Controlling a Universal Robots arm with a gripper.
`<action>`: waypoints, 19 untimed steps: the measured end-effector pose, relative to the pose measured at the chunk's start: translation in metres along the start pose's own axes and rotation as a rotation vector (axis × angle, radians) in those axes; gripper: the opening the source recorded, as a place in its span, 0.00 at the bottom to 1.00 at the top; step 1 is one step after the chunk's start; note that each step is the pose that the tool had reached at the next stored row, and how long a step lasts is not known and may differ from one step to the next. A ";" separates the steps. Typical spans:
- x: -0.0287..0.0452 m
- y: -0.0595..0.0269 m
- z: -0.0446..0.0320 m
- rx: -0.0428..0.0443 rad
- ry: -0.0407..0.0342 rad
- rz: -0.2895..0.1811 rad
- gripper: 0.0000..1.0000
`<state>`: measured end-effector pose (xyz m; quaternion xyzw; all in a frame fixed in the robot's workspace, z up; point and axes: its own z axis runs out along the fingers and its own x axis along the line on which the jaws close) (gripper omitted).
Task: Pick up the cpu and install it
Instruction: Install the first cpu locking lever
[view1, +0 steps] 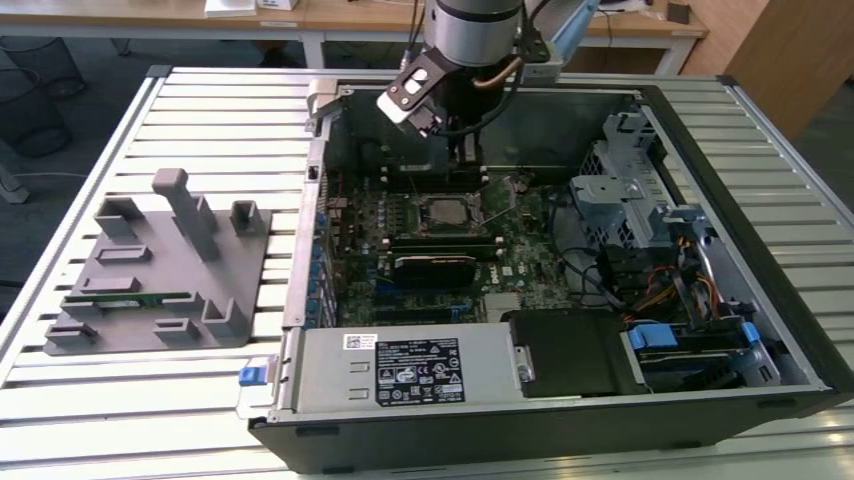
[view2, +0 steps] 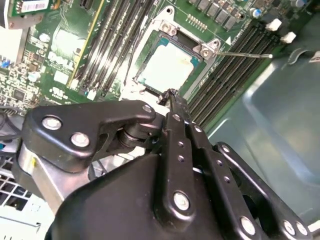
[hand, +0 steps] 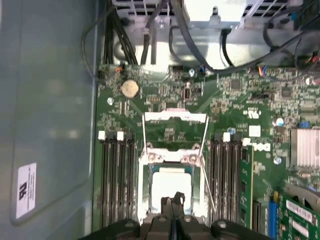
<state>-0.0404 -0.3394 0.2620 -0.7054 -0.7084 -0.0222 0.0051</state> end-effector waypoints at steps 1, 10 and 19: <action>-0.0010 0.0000 -0.0001 0.0001 0.0000 0.000 0.11; -0.0031 0.0019 0.0000 0.0001 -0.0001 0.000 0.11; -0.0031 0.0034 0.0000 0.0001 -0.0001 0.000 0.11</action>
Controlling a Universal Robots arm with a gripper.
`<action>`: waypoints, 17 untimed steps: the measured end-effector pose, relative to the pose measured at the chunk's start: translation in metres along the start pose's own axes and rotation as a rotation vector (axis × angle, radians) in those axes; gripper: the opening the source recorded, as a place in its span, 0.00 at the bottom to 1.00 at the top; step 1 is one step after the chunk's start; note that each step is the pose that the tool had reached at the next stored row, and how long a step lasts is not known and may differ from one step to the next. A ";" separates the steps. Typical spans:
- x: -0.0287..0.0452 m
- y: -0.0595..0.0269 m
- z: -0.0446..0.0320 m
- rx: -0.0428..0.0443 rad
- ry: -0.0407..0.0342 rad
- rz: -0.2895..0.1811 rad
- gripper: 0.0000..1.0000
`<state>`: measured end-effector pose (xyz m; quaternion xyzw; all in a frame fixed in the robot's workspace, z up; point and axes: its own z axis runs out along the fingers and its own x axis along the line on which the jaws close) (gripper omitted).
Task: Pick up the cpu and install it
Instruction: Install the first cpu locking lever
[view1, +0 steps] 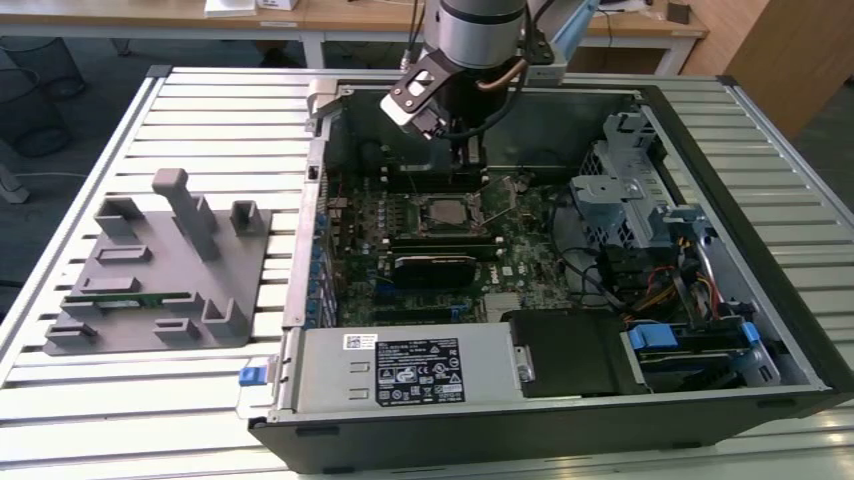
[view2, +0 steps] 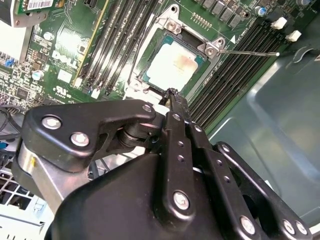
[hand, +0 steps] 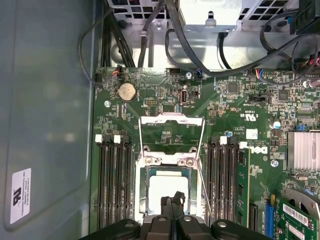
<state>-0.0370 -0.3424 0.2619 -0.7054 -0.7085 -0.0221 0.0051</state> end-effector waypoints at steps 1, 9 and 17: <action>0.0000 0.0004 0.0000 0.0000 -0.0001 0.000 0.11; 0.0000 0.0061 0.0001 0.0000 0.0000 0.000 0.11; 0.0001 0.0092 -0.0026 0.0000 0.0024 0.000 0.11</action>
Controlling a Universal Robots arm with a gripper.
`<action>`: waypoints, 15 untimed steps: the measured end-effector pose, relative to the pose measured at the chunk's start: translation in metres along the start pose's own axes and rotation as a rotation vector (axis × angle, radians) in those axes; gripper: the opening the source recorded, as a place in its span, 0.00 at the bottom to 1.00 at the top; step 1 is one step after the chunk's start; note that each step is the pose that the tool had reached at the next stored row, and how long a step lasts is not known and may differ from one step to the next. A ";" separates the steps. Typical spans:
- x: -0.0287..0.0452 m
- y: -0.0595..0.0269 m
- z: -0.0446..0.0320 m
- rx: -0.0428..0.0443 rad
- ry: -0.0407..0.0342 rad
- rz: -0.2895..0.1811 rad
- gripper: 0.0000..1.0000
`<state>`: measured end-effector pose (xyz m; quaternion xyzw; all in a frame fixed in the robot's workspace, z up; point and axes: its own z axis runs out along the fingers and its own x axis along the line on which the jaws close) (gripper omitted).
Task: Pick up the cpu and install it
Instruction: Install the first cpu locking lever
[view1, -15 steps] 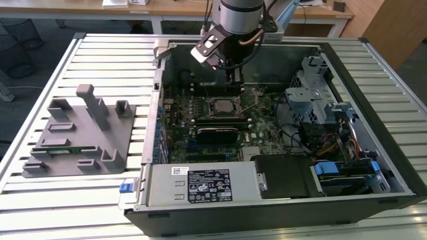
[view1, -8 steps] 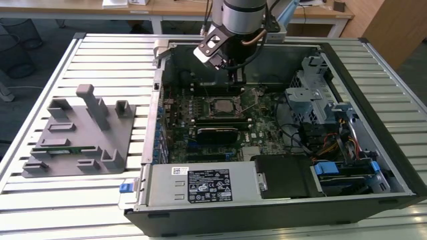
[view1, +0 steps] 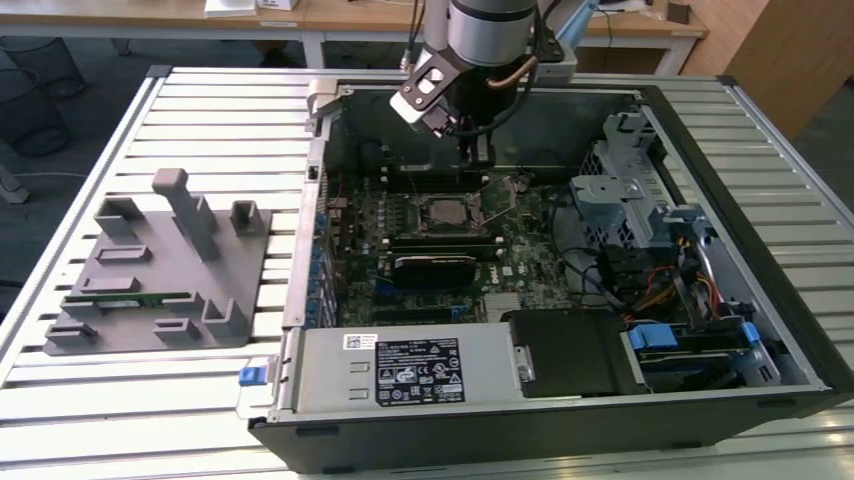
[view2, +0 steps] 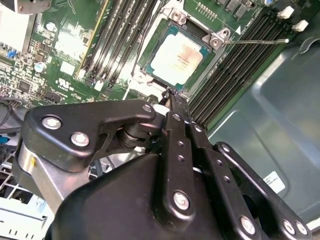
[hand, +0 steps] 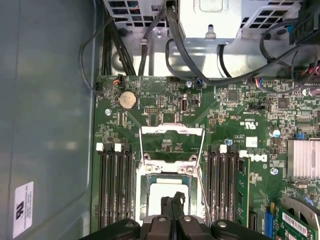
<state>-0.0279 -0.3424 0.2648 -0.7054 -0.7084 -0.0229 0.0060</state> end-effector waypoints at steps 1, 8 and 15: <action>0.0000 0.0000 -0.0005 -0.0001 0.0002 0.000 0.11; 0.0000 0.0026 -0.0005 0.0001 0.0003 0.000 0.11; 0.0000 0.0051 -0.0004 0.0002 0.0002 0.000 0.11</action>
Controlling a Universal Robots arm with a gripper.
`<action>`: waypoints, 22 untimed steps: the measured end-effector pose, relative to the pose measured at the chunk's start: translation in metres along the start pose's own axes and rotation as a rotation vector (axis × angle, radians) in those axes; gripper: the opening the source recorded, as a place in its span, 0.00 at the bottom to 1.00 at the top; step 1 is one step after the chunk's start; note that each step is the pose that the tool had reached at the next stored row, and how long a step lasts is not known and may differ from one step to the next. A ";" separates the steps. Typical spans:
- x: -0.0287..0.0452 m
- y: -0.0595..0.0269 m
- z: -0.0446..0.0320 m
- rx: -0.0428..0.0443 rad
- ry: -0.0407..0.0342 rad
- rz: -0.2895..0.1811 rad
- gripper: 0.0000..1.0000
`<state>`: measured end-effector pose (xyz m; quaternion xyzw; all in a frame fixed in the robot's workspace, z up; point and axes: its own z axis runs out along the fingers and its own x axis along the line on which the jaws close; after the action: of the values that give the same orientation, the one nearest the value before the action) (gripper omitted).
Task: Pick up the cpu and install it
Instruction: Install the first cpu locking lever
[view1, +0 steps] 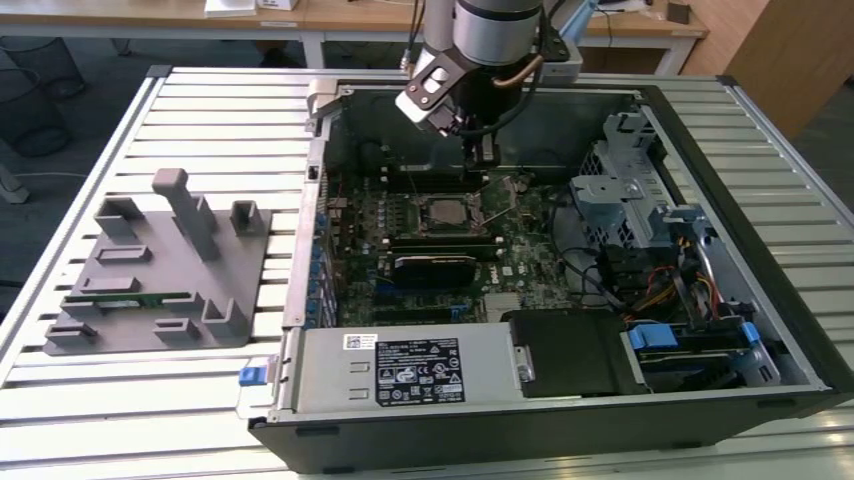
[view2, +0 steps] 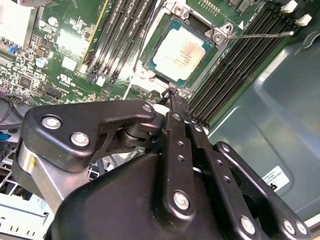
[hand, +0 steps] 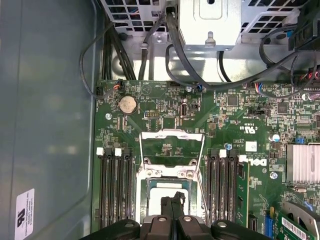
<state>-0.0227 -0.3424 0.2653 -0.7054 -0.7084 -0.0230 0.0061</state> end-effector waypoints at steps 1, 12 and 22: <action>0.0000 0.0002 0.0000 0.0000 0.0000 0.000 0.11; 0.0000 0.0035 0.0001 0.0000 0.0000 0.000 0.11; 0.0000 0.0076 0.0002 0.0000 0.0000 0.000 0.11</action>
<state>-0.0151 -0.3424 0.2653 -0.7054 -0.7084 -0.0230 0.0061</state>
